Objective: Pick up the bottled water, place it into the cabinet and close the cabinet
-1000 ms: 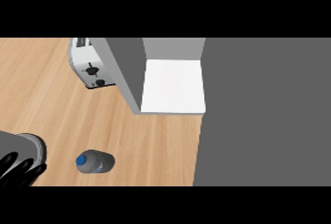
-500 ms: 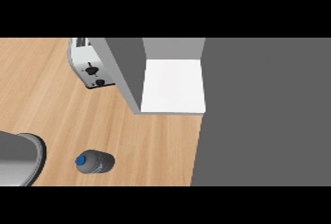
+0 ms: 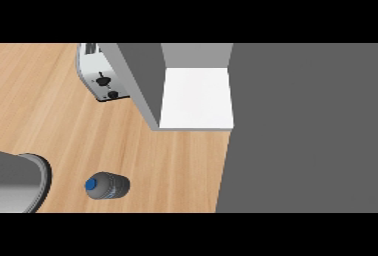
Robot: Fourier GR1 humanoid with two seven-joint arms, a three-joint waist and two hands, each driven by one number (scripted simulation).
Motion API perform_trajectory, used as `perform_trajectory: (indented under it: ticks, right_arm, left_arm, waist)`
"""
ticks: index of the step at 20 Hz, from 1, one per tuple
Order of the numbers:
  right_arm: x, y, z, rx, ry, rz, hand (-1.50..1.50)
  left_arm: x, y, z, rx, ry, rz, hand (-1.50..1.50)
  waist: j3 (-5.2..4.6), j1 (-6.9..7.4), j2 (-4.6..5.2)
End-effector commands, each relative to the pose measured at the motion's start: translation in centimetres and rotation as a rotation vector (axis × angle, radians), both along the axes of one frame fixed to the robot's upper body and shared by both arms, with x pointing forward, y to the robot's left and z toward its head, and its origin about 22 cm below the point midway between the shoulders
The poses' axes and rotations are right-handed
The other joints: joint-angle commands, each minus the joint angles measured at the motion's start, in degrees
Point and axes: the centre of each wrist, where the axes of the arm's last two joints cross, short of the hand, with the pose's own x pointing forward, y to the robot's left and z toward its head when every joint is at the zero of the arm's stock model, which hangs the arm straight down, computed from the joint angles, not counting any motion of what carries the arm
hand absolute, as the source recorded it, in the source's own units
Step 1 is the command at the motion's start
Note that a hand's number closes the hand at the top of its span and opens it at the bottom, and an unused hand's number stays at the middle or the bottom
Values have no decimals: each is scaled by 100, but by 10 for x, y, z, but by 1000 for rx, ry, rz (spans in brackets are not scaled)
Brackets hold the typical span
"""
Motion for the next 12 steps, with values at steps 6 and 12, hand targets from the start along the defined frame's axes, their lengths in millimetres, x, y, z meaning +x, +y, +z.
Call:
perform_trajectory:
  ticks: [6,12]
  right_arm:
    - [-41,-5,36,13,-51,-23,-150]
    - [-30,-8,31,-1,-68,-15,-150]
  left_arm:
    - [-1,-14,-7,20,-8,39,-150]
    - [23,-17,-28,25,-6,48,-150]
  waist:
    - [-6,-42,-1]
    - [-2,-80,18]
